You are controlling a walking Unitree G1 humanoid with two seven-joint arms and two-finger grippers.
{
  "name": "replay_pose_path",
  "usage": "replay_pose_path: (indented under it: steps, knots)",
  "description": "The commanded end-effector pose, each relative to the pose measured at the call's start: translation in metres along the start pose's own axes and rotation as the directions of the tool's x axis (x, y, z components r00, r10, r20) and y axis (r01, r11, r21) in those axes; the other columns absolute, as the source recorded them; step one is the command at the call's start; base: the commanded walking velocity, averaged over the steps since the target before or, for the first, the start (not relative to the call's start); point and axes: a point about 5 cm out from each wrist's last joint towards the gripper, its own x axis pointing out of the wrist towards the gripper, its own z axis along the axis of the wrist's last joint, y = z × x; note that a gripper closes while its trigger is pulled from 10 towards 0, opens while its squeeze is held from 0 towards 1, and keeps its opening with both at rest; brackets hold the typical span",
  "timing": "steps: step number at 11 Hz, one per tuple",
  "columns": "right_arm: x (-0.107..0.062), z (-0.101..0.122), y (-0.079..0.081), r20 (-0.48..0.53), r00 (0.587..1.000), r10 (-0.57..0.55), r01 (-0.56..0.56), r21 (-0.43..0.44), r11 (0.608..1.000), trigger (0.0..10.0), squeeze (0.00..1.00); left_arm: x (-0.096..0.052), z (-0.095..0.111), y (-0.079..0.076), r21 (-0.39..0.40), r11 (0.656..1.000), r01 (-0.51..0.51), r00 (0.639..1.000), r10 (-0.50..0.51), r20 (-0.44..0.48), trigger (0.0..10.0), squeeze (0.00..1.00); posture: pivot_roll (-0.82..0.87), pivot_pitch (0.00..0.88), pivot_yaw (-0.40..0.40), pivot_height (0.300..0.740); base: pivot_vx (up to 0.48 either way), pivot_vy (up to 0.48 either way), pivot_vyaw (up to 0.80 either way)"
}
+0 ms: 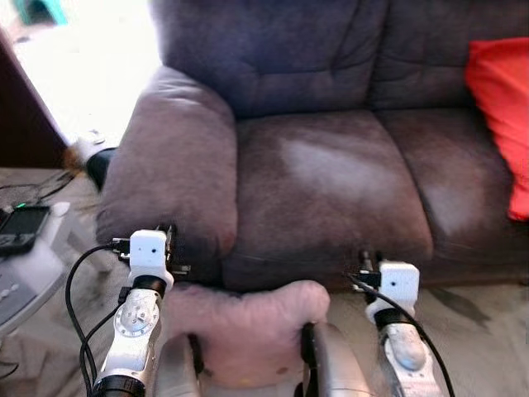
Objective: Move the pillow to the sofa from floor
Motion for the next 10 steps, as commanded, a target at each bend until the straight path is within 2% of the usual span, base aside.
replay_pose_path:
  steps: [1,5,7,10]
  knots:
    - [-0.0023,-0.0035,0.0003,-0.018,1.0,0.001,-0.001,0.013,1.0,10.0,0.0,-0.0013,-0.0019,-0.0002,0.006,1.0,0.001,1.0,-0.001,-0.007,10.0,0.0,0.02,0.096,-0.025,0.571,0.0,0.0,0.0]
    - [-0.0026,-0.0029,0.0011,-0.02,1.0,0.011,-0.011,0.012,1.0,10.0,0.0,-0.004,-0.0049,-0.0011,0.0,1.0,0.002,1.0,-0.002,-0.015,10.0,0.0,0.02,0.091,-0.028,0.571,0.0,0.0,0.0]
    - [-0.0017,-0.0022,0.0019,-0.016,1.0,0.02,-0.02,0.008,1.0,10.0,0.0,-0.003,-0.0046,-0.0016,-0.001,1.0,0.002,1.0,-0.002,-0.013,10.0,0.0,0.02,0.084,-0.027,0.545,0.0,0.0,0.0]
    - [-0.0018,-0.0019,0.0028,-0.011,1.0,0.027,-0.027,0.008,1.0,10.0,0.0,-0.0029,-0.0049,-0.0022,0.0,1.0,0.005,1.0,-0.005,-0.014,10.0,0.0,0.02,0.079,-0.028,0.545,0.0,0.0,0.0]
